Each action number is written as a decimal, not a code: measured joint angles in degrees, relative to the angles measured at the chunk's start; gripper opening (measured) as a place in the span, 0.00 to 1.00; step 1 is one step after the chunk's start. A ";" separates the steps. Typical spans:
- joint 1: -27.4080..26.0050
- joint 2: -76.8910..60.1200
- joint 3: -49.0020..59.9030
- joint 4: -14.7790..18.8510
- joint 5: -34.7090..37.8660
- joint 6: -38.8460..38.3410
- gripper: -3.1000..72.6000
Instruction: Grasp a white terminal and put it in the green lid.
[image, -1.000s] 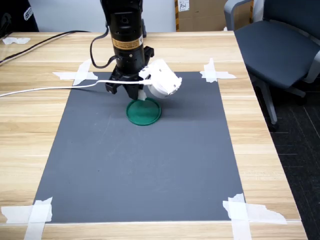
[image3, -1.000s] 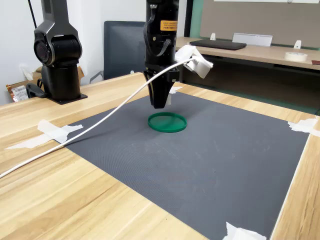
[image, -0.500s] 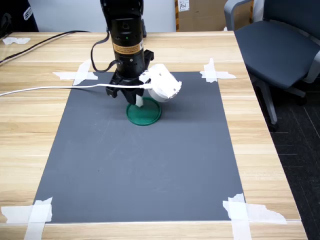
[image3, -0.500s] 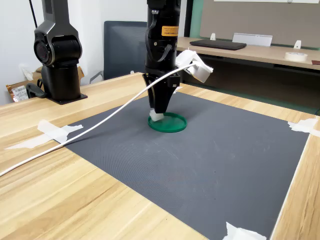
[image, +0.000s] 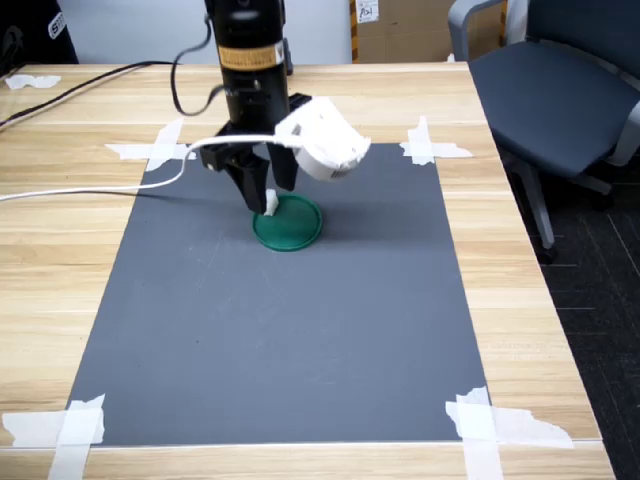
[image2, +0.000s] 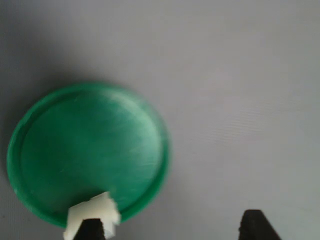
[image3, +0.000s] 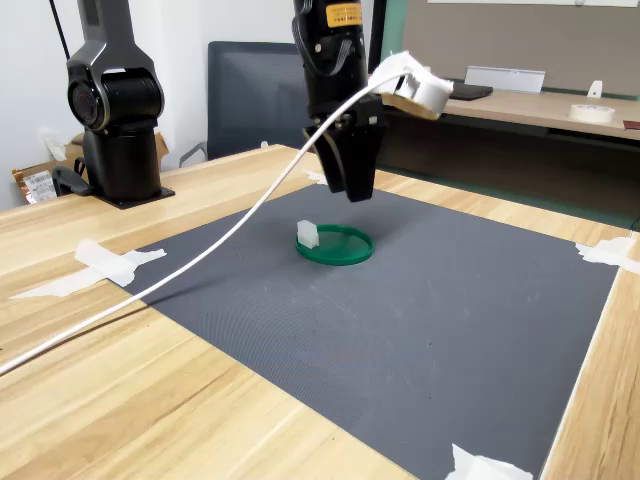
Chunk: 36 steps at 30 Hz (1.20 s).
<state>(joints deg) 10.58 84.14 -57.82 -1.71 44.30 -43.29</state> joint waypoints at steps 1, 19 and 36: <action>0.00 -0.88 0.00 0.03 -0.42 0.40 0.73; 0.00 -29.38 12.85 0.41 -13.30 5.34 0.01; -10.33 -61.93 39.90 8.04 -31.48 29.73 0.01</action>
<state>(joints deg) 0.25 22.21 -17.92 6.32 12.83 -13.56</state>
